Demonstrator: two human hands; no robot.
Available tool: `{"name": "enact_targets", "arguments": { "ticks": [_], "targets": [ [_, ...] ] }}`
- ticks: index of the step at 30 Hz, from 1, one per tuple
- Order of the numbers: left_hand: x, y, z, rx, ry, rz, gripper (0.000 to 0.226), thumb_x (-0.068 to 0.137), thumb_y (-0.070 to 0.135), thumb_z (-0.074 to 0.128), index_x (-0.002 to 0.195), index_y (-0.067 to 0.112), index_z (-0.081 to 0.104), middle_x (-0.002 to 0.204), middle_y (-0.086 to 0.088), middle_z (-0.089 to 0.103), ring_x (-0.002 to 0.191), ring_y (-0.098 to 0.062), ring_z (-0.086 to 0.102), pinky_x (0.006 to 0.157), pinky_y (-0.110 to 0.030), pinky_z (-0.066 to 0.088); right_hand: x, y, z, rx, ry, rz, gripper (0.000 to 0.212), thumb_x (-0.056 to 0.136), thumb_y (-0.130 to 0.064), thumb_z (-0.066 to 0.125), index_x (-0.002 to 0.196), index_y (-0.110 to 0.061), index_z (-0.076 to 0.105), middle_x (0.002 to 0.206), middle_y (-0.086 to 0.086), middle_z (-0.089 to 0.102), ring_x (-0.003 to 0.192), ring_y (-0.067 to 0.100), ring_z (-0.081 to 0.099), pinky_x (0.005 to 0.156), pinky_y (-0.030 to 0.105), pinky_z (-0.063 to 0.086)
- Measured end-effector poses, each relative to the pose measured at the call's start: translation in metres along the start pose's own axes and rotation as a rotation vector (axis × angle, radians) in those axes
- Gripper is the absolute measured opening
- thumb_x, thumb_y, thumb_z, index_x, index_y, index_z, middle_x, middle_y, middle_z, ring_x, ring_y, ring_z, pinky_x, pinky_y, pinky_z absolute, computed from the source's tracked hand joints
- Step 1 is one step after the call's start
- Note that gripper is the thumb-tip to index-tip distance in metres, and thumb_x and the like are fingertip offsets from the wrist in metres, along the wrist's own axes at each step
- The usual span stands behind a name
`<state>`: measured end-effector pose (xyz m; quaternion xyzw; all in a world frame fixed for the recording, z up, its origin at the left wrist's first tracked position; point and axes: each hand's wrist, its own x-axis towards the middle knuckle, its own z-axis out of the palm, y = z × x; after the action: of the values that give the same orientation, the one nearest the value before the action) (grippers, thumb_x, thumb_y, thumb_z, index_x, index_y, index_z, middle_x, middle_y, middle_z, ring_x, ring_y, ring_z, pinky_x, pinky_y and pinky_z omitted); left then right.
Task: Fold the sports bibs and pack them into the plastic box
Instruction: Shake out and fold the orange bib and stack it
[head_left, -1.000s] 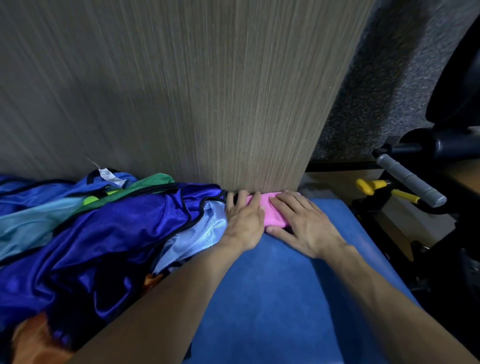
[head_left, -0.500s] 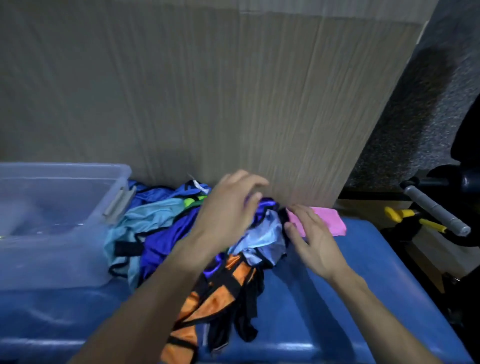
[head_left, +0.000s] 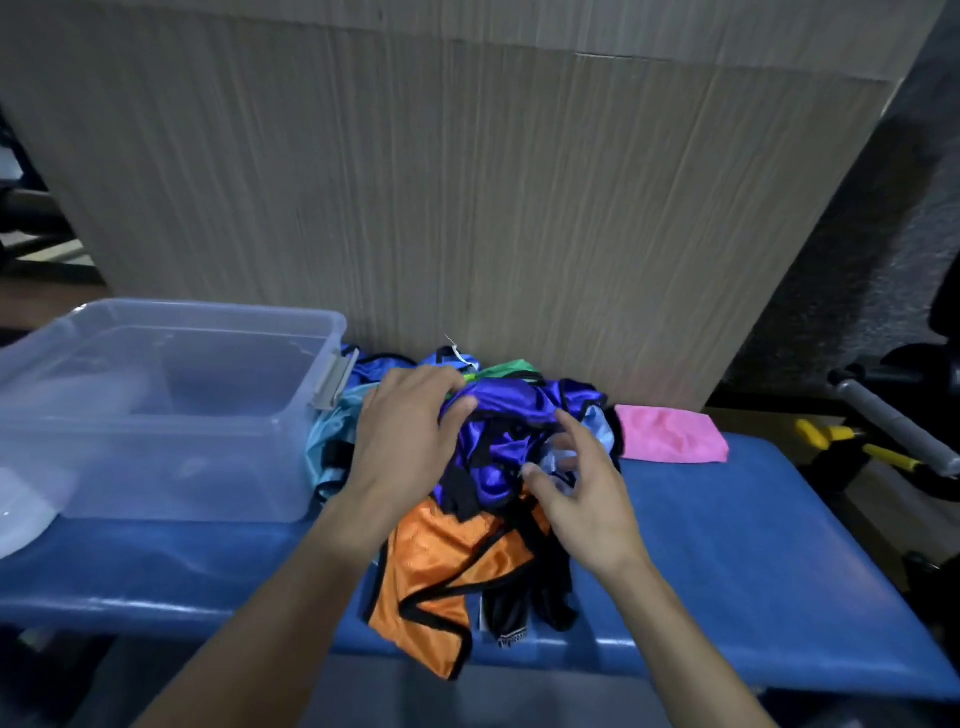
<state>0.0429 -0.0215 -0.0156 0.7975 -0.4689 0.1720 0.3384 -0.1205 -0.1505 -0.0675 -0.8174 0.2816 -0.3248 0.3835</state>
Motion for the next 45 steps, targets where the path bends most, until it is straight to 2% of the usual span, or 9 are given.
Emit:
{"name": "enact_targets", "arguments": {
  "ticks": [4, 8, 14, 19, 24, 27, 33, 39, 45],
  "targets": [
    [0.001, 0.015, -0.017, -0.458, 0.040, -0.101, 0.018, 0.105, 0.037, 0.053, 0.092, 0.024, 0.060, 0.083, 0.008, 0.071, 0.085, -0.010, 0.067, 0.079, -0.034, 0.049, 0.003, -0.021, 0.001, 0.124, -0.030, -0.012, 0.085, 0.086, -0.033, 0.081, 0.155, -0.041, 0.033, 0.119, -0.016, 0.060, 0.086, 0.007, 0.060, 0.085, 0.014, 0.048],
    [0.013, 0.013, -0.006, -0.806, 0.085, -0.241, 0.021, 0.103, 0.033, 0.057, 0.087, 0.020, 0.061, 0.075, -0.003, 0.071, 0.073, -0.018, 0.065, 0.074, -0.040, 0.050, 0.008, -0.024, 0.006, 0.216, -0.109, 0.007, 0.094, 0.083, -0.040, 0.082, 0.158, -0.042, 0.025, 0.148, -0.015, 0.051, 0.130, 0.001, 0.053, 0.114, 0.030, 0.041],
    [0.032, 0.001, 0.004, -1.212, 0.307, -0.612, 0.018, 0.104, 0.017, 0.056, 0.088, 0.020, 0.062, 0.087, -0.001, 0.064, 0.090, -0.016, 0.057, 0.093, -0.041, 0.049, 0.012, -0.022, -0.003, 0.248, -0.092, 0.061, 0.088, 0.088, -0.036, 0.078, 0.159, -0.039, 0.026, 0.151, -0.019, 0.044, 0.141, -0.005, 0.038, 0.122, 0.036, 0.032],
    [0.035, 0.019, -0.012, -1.637, -0.001, -0.327, 0.010, 0.103, 0.009, 0.050, 0.109, 0.010, 0.058, 0.109, -0.016, 0.065, 0.103, -0.023, 0.064, 0.105, -0.043, 0.049, 0.010, -0.043, -0.001, 0.226, -0.234, -0.161, 0.117, 0.073, -0.052, 0.087, 0.162, -0.038, 0.012, 0.162, -0.019, 0.032, 0.148, -0.004, 0.027, 0.122, 0.026, 0.024],
    [0.023, 0.024, -0.007, -1.221, -0.215, -0.234, 0.019, 0.100, 0.016, 0.057, 0.116, 0.008, 0.064, 0.112, -0.020, 0.072, 0.104, -0.026, 0.066, 0.105, -0.050, 0.047, 0.021, -0.051, 0.019, 0.405, 0.119, -0.092, 0.015, 0.096, -0.021, 0.065, 0.108, -0.014, 0.070, 0.095, -0.007, 0.072, 0.087, 0.009, 0.063, 0.080, 0.040, 0.052],
    [0.014, 0.017, -0.013, -1.021, -0.283, -0.145, 0.026, 0.103, 0.014, 0.058, 0.128, 0.012, 0.062, 0.124, -0.005, 0.072, 0.121, -0.019, 0.064, 0.110, -0.045, 0.047, 0.027, -0.062, 0.013, 0.634, 0.158, 0.092, 0.020, 0.100, -0.005, 0.057, 0.100, -0.014, 0.075, 0.084, 0.003, 0.071, 0.075, 0.015, 0.059, 0.061, 0.028, 0.049],
    [-0.006, -0.007, -0.015, -0.462, -0.360, -0.014, 0.093, 0.074, 0.056, 0.079, 0.152, 0.030, 0.036, 0.147, 0.013, 0.051, 0.135, -0.008, 0.048, 0.113, -0.035, 0.039, 0.048, -0.111, -0.022, 0.882, 0.113, 0.258, 0.020, 0.103, -0.008, 0.052, 0.092, -0.009, 0.068, 0.084, 0.010, 0.073, 0.073, 0.017, 0.066, 0.074, 0.033, 0.055],
    [-0.007, -0.005, -0.007, -0.370, -0.082, -0.176, 0.018, 0.087, 0.050, 0.068, 0.088, 0.034, 0.061, 0.084, 0.009, 0.069, 0.085, -0.018, 0.066, 0.072, -0.037, 0.050, 0.106, -0.221, -0.087, 1.042, 0.131, 0.288, 0.020, 0.105, -0.013, 0.047, 0.107, -0.008, 0.065, 0.092, 0.013, 0.067, 0.069, 0.025, 0.066, 0.056, 0.036, 0.060],
    [0.001, -0.004, -0.018, -0.491, 0.031, -0.177, 0.034, 0.087, 0.026, 0.075, 0.119, 0.023, 0.065, 0.108, 0.003, 0.069, 0.104, -0.019, 0.064, 0.085, -0.031, 0.048, 0.110, -0.223, -0.133, 1.106, 0.212, 0.186, 0.019, 0.105, -0.016, 0.048, 0.116, -0.016, 0.064, 0.092, 0.010, 0.069, 0.069, 0.024, 0.069, 0.063, 0.042, 0.062]
  ]
}}
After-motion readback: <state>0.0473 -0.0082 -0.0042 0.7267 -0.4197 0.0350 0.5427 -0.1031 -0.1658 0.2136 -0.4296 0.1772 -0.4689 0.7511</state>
